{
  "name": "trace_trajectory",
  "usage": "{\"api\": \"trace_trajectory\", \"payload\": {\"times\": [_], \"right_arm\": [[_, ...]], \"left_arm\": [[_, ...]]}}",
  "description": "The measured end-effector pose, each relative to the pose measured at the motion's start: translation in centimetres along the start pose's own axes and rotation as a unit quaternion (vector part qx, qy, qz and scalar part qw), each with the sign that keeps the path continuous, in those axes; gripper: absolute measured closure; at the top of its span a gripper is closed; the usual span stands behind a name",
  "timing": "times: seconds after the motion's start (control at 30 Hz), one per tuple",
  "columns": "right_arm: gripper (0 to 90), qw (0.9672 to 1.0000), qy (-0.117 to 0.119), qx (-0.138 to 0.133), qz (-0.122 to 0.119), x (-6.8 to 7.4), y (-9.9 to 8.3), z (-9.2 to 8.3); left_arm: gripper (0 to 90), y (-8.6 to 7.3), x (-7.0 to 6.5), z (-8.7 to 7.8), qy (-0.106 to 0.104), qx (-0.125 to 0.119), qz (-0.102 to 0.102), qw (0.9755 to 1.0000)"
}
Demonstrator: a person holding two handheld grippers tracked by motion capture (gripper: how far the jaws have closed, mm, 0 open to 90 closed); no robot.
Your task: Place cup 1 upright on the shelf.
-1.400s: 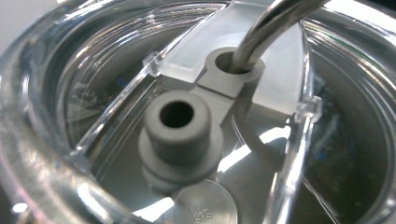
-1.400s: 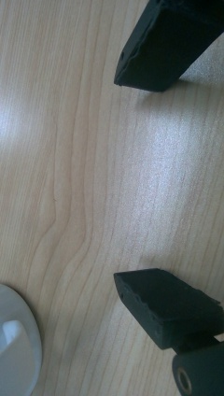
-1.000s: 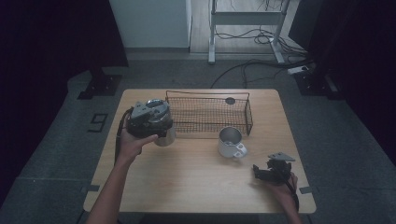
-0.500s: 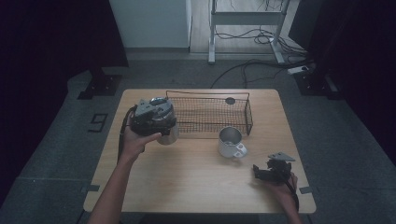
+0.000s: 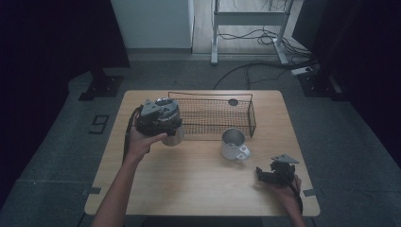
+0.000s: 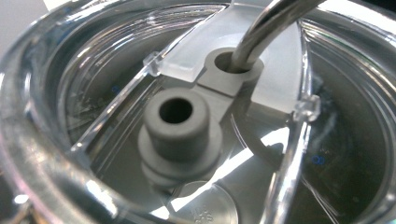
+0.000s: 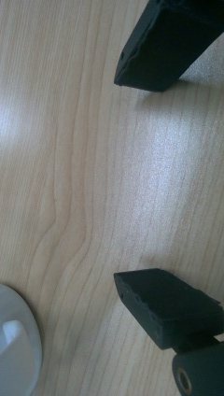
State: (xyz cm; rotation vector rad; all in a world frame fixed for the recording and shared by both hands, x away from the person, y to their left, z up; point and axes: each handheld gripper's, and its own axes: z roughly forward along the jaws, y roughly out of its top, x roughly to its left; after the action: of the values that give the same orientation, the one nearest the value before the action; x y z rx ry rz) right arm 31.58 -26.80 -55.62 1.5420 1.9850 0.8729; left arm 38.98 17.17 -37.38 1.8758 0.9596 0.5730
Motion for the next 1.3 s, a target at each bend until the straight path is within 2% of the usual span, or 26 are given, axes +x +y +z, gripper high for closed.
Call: {"api": "trace_trajectory", "payload": {"times": [0.7,1.23,1.3], "right_arm": [[6.1,1.0000,0.000,0.000,0.000,0.0,0.0,0.0],[6.1,1.0000,0.000,0.000,0.000,0.0,0.0,0.0],[6.1,1.0000,0.000,0.000,0.000,0.0,0.0,0.0]], "left_arm": [[4.0,1.1,0.0,1.6,-0.002,0.004,0.000,1.0000],[4.0,2.0,0.2,2.9,-0.006,0.005,-0.004,1.0000],[4.0,2.2,0.2,3.1,-0.008,0.002,-0.010,0.9999]]}}
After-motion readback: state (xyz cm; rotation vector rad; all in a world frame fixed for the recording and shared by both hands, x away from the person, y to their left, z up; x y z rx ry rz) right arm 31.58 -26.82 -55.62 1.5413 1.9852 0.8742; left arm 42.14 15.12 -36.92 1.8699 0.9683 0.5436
